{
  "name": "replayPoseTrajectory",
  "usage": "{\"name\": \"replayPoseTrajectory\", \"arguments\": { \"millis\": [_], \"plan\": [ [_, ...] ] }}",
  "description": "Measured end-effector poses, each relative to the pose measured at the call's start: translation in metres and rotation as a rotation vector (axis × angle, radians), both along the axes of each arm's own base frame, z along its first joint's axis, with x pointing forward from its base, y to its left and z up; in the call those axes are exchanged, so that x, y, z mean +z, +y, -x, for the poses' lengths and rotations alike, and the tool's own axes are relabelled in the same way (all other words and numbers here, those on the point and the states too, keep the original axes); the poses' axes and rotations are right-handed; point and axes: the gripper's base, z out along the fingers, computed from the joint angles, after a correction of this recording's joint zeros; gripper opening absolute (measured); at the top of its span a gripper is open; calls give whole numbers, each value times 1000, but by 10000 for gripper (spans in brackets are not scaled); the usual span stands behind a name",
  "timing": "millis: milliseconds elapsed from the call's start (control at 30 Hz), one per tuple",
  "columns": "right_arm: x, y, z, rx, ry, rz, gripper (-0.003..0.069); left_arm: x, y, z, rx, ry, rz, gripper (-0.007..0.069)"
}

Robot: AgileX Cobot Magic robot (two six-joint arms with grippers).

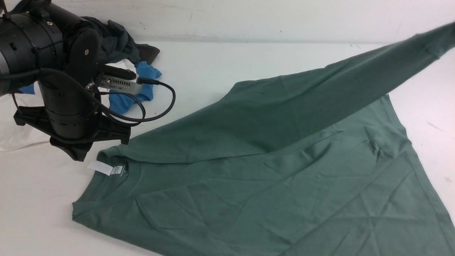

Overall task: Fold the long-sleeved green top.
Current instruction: Drag and drop the cuff with your right arm onto the cuff closest to your right arm, then use both arms simultaneously to clamp the lower edge of the clothing fabric

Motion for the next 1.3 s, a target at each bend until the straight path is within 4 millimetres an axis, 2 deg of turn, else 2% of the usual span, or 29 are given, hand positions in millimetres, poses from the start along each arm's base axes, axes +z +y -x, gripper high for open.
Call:
{"name": "replayPoseTrajectory", "arguments": {
  "millis": [33,67,100,167,200,300,467,533,567,667,700,767,800,833,867,933,1133,1200,1300],
  "plan": [
    [4,0,3,-2,-10,2,1,0,0,0,-1,2,4,-1],
    [-9,3,24,-13,52,-10,1,0,-2,1,-17,11,17,-1],
    [-15,3,27,-15,76,-11,1,-1,-2,1,-23,13,18,-1],
    [-43,6,57,-37,188,-28,1,-1,-5,2,-51,28,43,-1],
    [-50,6,59,-41,211,-30,1,-1,-5,2,-54,29,45,-1],
    [-99,9,85,-78,384,-58,1,-2,-7,3,-79,43,70,-1],
    [-148,11,102,-96,454,-67,3,-2,-8,3,-88,46,74,-1],
    [-157,11,105,-99,449,-66,8,-2,-8,3,-90,44,74,-1],
    [-167,12,108,-101,448,-67,25,-2,-8,2,-91,39,76,-1],
    [-177,12,113,-103,448,-66,80,-2,-8,2,-92,33,78,-1],
    [-180,12,116,-96,459,-65,123,-2,-9,1,-89,27,81,-1],
    [-183,13,118,-84,477,-62,163,-1,-9,0,-75,16,87,-1],
    [-182,13,121,-69,507,-60,220,-1,-9,0,-54,6,93,-1],
    [-182,13,121,-69,511,-61,227,-1,-9,0,-51,6,93,-1],
    [-179,14,123,-59,554,-63,278,-1,-9,0,-39,5,95,-1],
    [-170,14,123,-45,591,-63,329,2,-9,1,-32,5,97,-1],
    [-140,18,123,-11,495,-91,351,24,-6,11,-50,-41,106,-1],
    [-121,24,135,13,422,-124,353,37,-2,24,-56,-76,118,-1],
    [-103,29,154,29,346,-138,353,27,0,46,-48,-26,155,-1]
  ]
}}
